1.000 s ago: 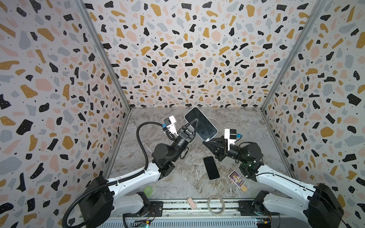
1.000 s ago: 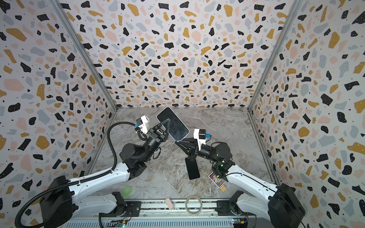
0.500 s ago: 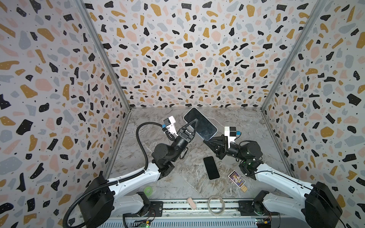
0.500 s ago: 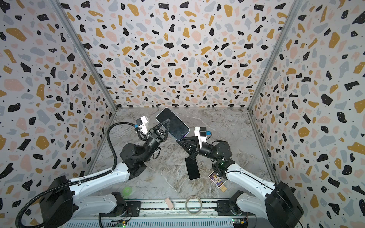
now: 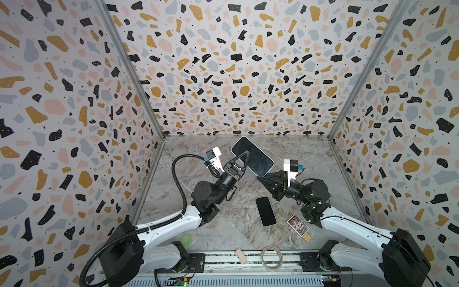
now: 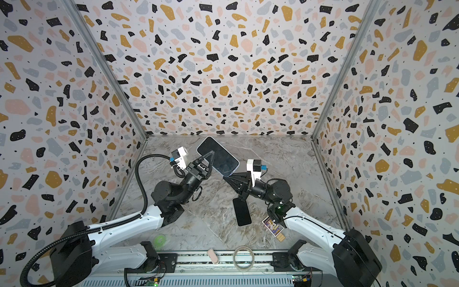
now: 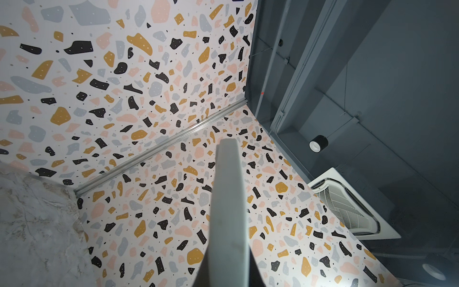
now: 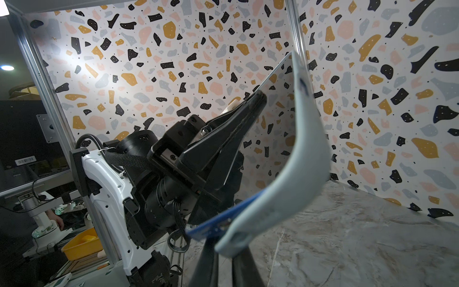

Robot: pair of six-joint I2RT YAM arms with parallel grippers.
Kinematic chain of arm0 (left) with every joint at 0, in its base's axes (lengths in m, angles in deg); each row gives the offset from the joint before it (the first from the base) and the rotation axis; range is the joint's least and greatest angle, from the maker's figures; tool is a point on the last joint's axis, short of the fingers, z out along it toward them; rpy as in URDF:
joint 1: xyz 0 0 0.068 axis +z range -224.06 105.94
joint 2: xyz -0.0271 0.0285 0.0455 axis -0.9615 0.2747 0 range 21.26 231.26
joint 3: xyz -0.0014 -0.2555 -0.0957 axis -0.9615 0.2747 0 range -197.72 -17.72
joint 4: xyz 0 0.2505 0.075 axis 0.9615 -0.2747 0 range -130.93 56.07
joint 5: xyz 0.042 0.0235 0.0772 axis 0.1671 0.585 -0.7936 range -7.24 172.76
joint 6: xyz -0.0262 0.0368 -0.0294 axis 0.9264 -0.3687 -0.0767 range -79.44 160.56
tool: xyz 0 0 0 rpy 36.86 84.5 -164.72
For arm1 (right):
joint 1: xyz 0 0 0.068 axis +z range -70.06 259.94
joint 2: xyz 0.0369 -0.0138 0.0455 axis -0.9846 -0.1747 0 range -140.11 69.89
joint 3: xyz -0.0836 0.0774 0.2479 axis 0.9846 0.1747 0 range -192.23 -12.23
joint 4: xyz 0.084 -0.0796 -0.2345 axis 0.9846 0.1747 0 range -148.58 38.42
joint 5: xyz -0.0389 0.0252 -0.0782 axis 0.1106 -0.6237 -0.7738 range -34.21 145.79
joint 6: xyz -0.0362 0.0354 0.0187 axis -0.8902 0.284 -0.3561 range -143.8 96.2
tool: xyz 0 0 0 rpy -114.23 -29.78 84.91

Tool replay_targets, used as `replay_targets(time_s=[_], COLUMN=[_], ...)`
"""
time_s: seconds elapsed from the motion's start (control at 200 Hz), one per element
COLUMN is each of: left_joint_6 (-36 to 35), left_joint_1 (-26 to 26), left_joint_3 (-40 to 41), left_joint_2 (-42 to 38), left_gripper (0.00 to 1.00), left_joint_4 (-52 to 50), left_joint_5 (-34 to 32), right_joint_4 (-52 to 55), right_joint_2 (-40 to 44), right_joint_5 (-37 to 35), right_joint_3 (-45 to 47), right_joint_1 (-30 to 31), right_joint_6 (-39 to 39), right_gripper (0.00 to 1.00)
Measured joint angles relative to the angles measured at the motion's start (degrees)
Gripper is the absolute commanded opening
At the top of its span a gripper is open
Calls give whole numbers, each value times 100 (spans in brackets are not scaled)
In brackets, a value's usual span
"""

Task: Take the phone out of the phone case
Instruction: Remove the phone case from the phone.

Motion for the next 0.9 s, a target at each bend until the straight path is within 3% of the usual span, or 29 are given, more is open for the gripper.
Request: replay_targets(time_s=[0.441,0.531,0.701,0.866,0.901], left_joint_6=[-15,-66,-304,-476,-492], left_joint_1=[0,0,-9,-7,-2], left_joint_3=[0,0,0,0,-2], left_joint_2=[52,50,-101,-273,-284], left_gripper=[0,0,0,0,0], left_joint_4=[50,33,-269,-555,-577], left_joint_5=[70,66,70,131,151], right_joint_4=[-820,-798,-313,358,487], right_joint_2=[-278,-262,20,409,509], right_joint_5=[-48,-44,-184,-326,-341], right_joint_3=[195,199,234,267,293], right_joint_1=[-11,-11,-63,-138,-164], right_joint_6=[437,463,472,400,378], right_gripper=[4,12,40,55,65])
